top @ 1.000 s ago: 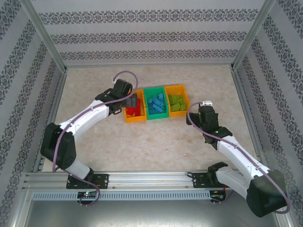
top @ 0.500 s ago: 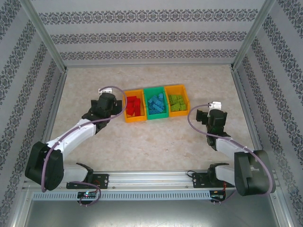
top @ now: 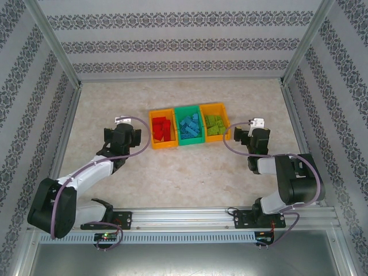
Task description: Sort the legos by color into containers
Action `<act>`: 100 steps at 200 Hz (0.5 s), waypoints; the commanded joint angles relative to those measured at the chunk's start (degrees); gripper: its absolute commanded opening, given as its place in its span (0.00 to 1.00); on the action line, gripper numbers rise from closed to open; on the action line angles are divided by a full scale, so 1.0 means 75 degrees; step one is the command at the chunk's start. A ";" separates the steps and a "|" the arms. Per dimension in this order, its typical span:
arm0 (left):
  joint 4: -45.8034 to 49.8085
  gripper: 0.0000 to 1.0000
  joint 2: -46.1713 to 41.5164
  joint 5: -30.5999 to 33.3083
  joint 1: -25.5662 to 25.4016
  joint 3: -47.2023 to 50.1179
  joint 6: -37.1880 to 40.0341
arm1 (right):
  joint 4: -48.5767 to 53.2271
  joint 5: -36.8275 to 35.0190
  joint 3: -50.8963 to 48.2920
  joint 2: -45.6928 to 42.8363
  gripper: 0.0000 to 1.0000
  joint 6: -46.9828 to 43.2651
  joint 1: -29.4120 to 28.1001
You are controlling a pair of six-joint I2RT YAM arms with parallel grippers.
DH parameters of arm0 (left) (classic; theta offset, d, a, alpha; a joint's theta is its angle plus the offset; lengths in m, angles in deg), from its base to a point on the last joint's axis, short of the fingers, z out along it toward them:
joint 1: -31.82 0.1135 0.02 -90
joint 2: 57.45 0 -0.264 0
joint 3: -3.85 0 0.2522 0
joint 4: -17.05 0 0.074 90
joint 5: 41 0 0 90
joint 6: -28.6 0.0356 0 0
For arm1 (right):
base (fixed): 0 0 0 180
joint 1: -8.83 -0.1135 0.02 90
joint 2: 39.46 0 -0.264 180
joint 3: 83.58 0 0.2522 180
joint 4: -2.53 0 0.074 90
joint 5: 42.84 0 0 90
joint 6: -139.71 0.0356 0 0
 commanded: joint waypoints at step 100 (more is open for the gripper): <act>-0.3338 0.99 0.1345 -0.3345 0.2245 0.0830 0.0350 | -0.0396 0.0260 0.0140 -0.0017 0.98 -0.0068 0.0064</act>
